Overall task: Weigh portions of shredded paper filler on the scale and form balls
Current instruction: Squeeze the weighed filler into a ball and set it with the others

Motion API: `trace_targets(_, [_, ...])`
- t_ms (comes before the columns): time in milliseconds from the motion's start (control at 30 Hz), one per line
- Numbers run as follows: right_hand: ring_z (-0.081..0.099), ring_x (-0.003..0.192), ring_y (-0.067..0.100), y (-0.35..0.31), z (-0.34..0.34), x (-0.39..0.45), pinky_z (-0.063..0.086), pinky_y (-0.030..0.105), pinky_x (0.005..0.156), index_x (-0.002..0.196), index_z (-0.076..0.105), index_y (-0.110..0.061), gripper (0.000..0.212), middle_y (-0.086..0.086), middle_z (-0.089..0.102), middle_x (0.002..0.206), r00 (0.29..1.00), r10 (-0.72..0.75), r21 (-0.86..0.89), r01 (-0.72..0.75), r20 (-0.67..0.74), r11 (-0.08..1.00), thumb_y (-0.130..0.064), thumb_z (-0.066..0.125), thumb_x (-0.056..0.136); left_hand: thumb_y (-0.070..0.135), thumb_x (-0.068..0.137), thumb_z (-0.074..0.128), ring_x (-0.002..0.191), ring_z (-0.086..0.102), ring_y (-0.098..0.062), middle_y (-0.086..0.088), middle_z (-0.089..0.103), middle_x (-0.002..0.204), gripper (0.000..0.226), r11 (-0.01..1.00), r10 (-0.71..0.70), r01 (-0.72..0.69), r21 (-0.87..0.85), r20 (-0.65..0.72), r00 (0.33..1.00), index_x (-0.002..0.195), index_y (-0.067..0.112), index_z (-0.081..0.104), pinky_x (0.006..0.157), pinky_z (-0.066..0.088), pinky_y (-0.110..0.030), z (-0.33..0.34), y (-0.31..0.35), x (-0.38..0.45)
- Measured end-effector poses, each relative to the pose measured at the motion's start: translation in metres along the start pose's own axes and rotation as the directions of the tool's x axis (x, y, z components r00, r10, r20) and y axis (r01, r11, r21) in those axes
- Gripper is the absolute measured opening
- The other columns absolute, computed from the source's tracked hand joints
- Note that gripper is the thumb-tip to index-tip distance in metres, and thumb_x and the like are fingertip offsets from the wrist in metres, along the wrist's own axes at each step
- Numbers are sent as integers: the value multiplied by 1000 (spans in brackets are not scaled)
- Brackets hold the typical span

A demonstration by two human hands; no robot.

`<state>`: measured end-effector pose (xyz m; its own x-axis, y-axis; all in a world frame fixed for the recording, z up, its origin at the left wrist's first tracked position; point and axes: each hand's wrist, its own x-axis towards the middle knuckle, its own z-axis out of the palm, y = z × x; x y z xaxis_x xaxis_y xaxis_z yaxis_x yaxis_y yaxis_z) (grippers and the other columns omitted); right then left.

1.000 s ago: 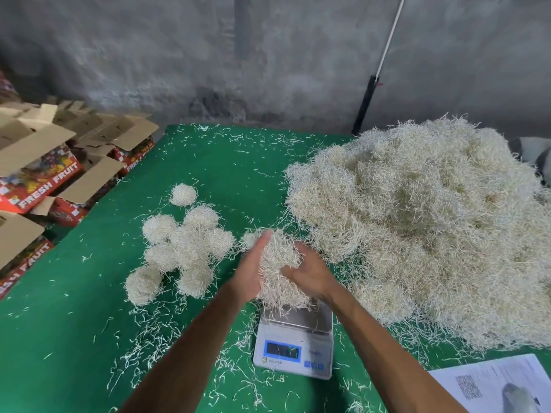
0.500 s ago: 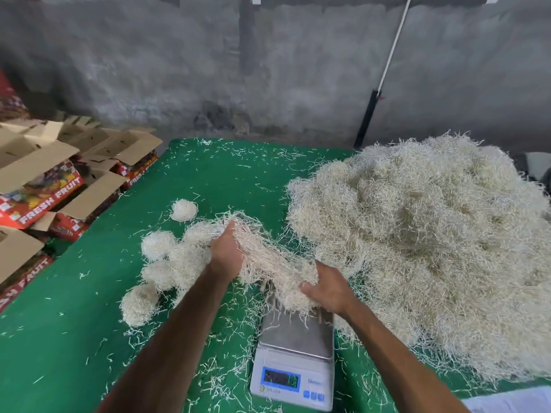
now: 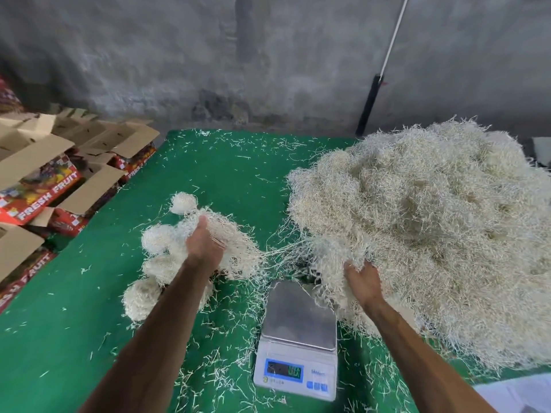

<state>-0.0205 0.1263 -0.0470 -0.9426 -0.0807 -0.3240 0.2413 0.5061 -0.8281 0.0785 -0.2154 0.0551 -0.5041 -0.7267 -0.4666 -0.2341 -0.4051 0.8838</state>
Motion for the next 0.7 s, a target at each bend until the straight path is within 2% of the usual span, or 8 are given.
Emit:
trace_targets(100, [52,65,16,-2,-5,-1,50,27,59,108,48,-21,12,1,51,81,986,145,189,-126,-87,974,-31,55,107,27,104,53,139,44,-33,-16,34,158,62,999,4,-4,-52,6,1000,156,10,25,95,52,-25,-14,-3,-1])
trace_targets(200, [44,65,15,7,-12,4,42,24,62,110,33,-21,25,0,47,81,973,214,260,-185,-87,948,-31,55,107,56,97,54,133,48,-41,-25,37,154,77,945,75,-92,313,67,995,152,7,33,87,59,-39,-25,-13,7])
trace_targets(267, [51,59,15,6,-11,3,40,24,62,130,13,10,61,2,51,72,966,244,283,-212,-81,935,-29,54,108,74,78,64,114,62,-36,-27,56,131,91,686,111,-266,677,265,958,134,4,49,93,56,-52,-31,-31,5])
trace_targets(300, [51,51,11,3,-11,-2,39,24,61,101,54,-6,23,2,51,64,968,238,307,-206,-73,929,-28,53,108,76,70,69,101,63,-30,-22,60,115,88,464,74,-369,805,380,922,123,7,53,91,57,-52,-34,-42,2])
trace_targets(367, [48,43,10,-3,-10,-5,40,25,58,88,43,-20,24,2,49,59,965,247,345,-203,-89,916,-27,52,108,74,65,75,121,52,-33,-25,48,133,103,19,-31,-461,887,462,886,139,10,41,104,48,-50,-43,-71,-2])
trace_targets(433, [42,44,11,-12,-10,-8,37,27,54,83,41,-21,28,2,44,58,961,262,404,-206,-88,891,-26,50,109,69,63,81,145,25,-42,-26,20,159,120,-164,-90,-435,886,426,900,156,21,21,116,33,-55,-52,-102,-2])
trace_targets(600, [31,48,11,-33,-13,-10,37,26,55,89,44,-19,22,0,33,60,957,283,537,-210,-57,817,-27,50,110,45,79,80,144,31,-35,-24,27,157,83,-272,-67,-374,887,371,926,148,22,41,111,41,-46,-66,-141,-12])
trace_targets(700, [37,55,12,-38,-14,-6,35,26,58,117,46,-19,12,1,40,67,945,315,628,-194,-85,753,-25,52,109,28,96,63,119,56,-25,-18,54,133,41,-103,27,-302,948,306,952,130,8,55,97,54,-33,-70,-148,-13])
